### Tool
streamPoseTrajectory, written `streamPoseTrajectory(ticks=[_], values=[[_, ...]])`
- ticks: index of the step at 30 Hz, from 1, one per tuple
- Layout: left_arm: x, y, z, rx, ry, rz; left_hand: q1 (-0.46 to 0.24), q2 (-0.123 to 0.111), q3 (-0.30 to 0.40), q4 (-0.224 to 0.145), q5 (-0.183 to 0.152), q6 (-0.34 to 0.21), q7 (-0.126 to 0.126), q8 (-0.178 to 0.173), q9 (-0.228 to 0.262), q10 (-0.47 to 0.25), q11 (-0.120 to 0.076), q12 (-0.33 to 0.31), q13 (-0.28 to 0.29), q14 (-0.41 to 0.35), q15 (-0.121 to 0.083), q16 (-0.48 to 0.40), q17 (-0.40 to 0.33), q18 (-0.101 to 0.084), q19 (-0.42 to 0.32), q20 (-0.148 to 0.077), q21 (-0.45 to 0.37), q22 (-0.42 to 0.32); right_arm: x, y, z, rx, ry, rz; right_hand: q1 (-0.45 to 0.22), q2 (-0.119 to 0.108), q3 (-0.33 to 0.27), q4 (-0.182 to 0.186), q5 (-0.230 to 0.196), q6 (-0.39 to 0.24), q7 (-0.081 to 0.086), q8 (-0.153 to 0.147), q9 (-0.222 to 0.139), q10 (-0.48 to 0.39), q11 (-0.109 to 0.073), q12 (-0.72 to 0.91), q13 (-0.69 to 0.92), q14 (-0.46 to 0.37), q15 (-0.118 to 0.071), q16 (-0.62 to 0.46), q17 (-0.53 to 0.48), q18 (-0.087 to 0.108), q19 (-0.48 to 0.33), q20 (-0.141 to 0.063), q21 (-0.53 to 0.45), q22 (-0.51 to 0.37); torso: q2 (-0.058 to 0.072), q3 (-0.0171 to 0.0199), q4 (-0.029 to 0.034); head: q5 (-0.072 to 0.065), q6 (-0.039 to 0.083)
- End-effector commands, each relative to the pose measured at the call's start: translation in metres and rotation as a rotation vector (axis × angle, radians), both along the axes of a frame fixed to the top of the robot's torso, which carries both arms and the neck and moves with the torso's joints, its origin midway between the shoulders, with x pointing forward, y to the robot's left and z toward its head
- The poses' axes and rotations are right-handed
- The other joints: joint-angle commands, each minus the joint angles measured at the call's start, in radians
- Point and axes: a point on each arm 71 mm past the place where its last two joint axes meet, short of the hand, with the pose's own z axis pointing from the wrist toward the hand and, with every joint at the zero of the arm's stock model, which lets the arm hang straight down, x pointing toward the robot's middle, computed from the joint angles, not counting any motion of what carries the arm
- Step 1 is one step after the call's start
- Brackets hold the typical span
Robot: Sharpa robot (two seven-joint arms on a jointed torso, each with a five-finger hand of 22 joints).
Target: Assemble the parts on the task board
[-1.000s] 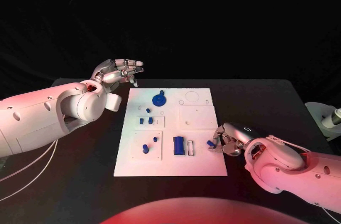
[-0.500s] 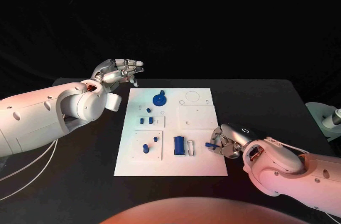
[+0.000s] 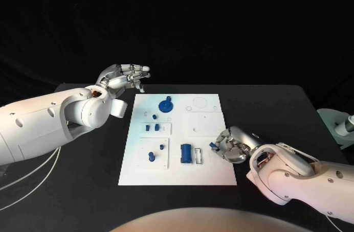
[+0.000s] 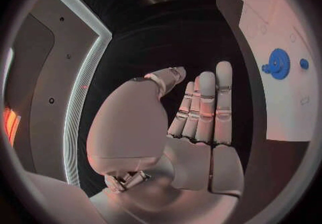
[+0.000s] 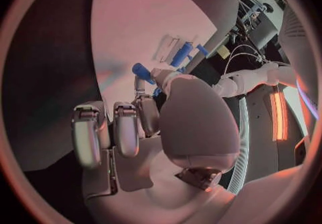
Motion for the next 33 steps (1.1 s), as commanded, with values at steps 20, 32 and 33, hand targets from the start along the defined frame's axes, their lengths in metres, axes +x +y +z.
streamPoseTrajectory(ticks=[20,32,33], values=[[0.000,-0.006,0.001,-0.014,0.000,-0.023,-0.010,-0.001,0.000,0.006,0.004,-0.005,0.016,0.005,-0.001,-0.008,0.000,0.007,-0.002,-0.004,0.004,0.006,-0.001,0.007,0.002,0.003,0.000,-0.001,-0.001,0.031,-0.018,0.134,0.191,-0.015,-0.118,-0.016,0.033,-0.103,0.058,0.012,-0.010,0.034,0.076,0.012,0.001,0.018,0.086,0.088,-0.005,0.005,0.189,-0.007,0.105,-0.003,0.004,0.263,0.002,0.0009,0.0000,-0.005,-0.012],[0.000,-0.006,0.001,-0.013,0.001,-0.023,-0.010,-0.001,0.000,0.006,0.004,-0.005,0.016,0.005,-0.001,-0.008,0.000,0.007,-0.002,-0.004,0.004,0.006,-0.001,0.007,0.002,0.003,0.000,-0.001,0.000,0.034,-0.018,0.140,0.182,-0.009,-0.157,-0.012,-0.007,-0.088,0.089,0.020,-0.011,0.033,0.076,0.016,0.001,0.027,0.094,0.088,-0.006,0.006,0.190,-0.007,0.105,-0.004,0.004,0.263,0.001,0.0007,0.0002,-0.005,-0.013],[0.000,-0.006,0.001,-0.013,0.002,-0.023,-0.010,-0.001,0.000,0.006,0.004,-0.005,0.016,0.005,-0.001,-0.008,0.000,0.007,-0.002,-0.004,0.004,0.006,-0.001,0.007,0.002,0.003,0.000,-0.001,0.001,0.034,-0.018,0.138,0.182,-0.009,-0.169,-0.010,-0.017,-0.079,0.090,0.022,-0.011,0.033,0.076,0.017,0.001,0.029,0.096,0.088,-0.006,0.006,0.189,-0.007,0.105,-0.004,0.004,0.263,0.001,0.0005,-0.0002,-0.004,-0.013]])
